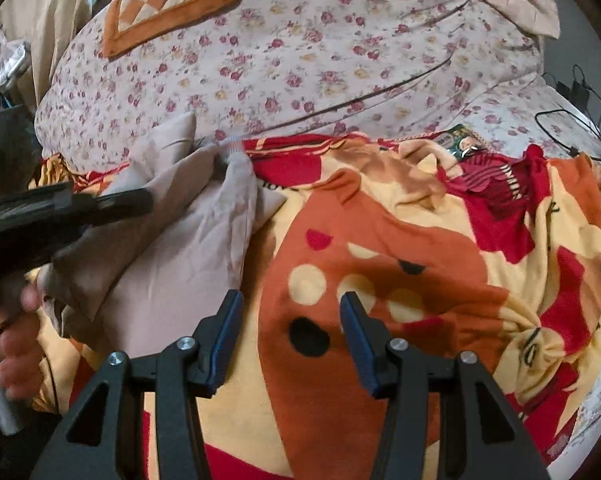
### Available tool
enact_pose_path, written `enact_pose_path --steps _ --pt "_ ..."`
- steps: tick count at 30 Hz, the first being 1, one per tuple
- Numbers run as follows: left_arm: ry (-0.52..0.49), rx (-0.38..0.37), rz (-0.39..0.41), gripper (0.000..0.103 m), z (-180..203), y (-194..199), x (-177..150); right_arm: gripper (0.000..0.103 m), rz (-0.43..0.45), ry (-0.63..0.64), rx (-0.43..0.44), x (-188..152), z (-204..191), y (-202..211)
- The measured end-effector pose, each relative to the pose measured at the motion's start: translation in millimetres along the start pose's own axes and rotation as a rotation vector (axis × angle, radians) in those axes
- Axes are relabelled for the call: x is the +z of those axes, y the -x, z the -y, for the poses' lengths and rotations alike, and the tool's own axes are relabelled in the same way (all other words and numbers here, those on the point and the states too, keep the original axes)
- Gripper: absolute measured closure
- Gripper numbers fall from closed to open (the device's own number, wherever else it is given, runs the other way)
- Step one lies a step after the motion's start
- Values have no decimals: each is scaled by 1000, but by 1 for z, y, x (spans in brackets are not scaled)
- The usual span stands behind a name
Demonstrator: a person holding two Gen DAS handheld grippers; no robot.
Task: Fold large clothes
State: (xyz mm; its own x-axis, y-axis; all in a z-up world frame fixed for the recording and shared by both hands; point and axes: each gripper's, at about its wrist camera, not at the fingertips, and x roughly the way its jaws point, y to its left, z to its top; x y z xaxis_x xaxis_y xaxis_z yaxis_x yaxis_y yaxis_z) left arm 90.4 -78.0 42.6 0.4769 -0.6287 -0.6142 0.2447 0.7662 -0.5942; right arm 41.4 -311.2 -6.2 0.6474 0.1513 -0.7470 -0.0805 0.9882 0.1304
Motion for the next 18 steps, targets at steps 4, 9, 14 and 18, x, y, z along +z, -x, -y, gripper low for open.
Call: enact_pose_path --steps 4,9,14,18 --pt "-127 43 98 75 6 58 -11 50 34 -28 1 1 0 7" --pt "-71 217 195 68 -47 90 -8 50 72 -42 59 4 -7 12" --pt "-10 192 192 68 -73 75 -12 50 99 -26 63 5 -15 7" --pt "-17 193 175 68 -76 64 -15 50 89 -6 -5 -4 -13 -3"
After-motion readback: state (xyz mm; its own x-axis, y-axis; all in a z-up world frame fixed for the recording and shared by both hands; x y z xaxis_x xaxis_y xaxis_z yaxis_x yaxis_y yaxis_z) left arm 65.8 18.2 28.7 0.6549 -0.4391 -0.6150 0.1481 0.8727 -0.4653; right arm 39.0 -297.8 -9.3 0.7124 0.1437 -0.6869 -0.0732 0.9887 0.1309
